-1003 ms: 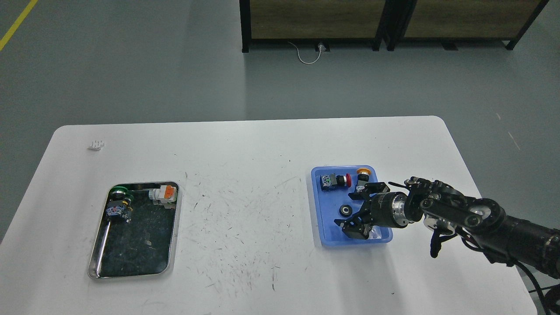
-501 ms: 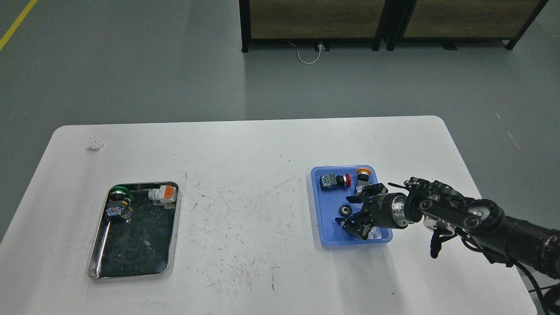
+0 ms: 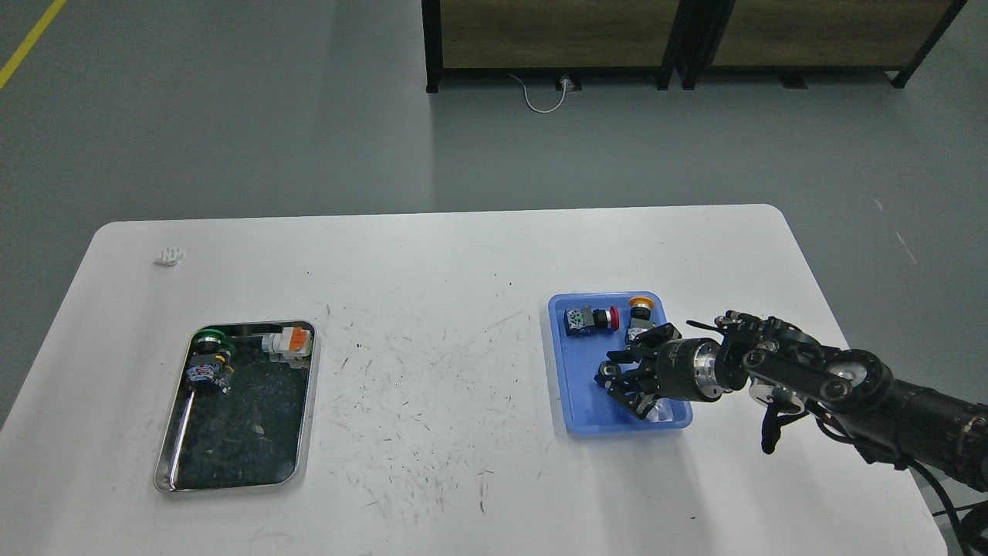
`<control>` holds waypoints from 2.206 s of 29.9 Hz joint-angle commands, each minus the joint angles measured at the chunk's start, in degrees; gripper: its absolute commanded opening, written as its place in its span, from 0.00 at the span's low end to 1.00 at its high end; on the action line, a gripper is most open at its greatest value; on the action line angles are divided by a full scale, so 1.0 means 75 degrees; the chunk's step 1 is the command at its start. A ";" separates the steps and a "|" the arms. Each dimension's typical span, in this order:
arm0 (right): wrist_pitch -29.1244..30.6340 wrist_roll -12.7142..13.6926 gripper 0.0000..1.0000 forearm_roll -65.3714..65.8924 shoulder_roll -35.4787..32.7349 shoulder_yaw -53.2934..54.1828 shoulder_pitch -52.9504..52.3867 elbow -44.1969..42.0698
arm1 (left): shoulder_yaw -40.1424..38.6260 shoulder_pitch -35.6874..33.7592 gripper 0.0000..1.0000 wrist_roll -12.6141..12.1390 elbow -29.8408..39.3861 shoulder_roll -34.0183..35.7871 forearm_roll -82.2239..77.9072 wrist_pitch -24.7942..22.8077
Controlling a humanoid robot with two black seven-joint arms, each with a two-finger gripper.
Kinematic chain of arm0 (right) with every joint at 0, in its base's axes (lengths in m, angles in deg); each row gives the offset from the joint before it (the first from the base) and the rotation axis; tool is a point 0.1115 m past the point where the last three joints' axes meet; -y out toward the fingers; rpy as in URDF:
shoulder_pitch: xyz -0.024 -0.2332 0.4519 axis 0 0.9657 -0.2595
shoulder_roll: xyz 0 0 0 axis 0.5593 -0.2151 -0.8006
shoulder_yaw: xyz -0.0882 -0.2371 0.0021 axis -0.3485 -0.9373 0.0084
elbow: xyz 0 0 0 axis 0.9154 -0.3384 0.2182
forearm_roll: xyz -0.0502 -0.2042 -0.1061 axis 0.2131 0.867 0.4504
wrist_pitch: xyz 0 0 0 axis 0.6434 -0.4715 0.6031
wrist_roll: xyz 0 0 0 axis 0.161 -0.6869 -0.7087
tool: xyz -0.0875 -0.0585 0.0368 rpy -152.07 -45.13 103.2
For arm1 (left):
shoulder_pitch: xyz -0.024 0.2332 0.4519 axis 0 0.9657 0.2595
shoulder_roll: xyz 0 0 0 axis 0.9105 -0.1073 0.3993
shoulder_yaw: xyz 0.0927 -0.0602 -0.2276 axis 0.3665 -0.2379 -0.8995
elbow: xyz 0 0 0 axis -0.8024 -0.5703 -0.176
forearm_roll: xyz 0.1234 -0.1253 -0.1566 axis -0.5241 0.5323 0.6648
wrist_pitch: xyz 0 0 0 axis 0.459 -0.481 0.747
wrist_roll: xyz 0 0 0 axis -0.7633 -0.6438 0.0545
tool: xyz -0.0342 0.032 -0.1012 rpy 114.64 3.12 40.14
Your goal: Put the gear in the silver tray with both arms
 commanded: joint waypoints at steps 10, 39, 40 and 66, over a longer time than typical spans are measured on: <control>0.0477 -0.0129 0.26 -0.0082 -0.0317 0.0681 -0.0035 0.0398 | 0.0012 0.0007 0.98 0.0000 0.0000 0.0155 0.0001 -0.0001; 0.0725 -0.0129 0.29 -0.0211 0.3327 -0.0841 -0.0726 -0.0374 | 0.0024 0.0206 0.98 -0.0035 0.0000 0.0050 0.0036 0.0316; 0.0725 -0.0129 0.31 -0.0211 0.3350 -0.0853 -0.0726 -0.0398 | 0.0024 0.0206 0.98 -0.0035 0.0000 0.0049 0.0036 0.0316; 0.0631 -0.0235 0.99 -0.0527 0.1794 0.1676 -0.1124 -0.1136 | -0.0175 0.0148 0.98 0.0024 0.0818 -0.0313 0.0071 -0.0223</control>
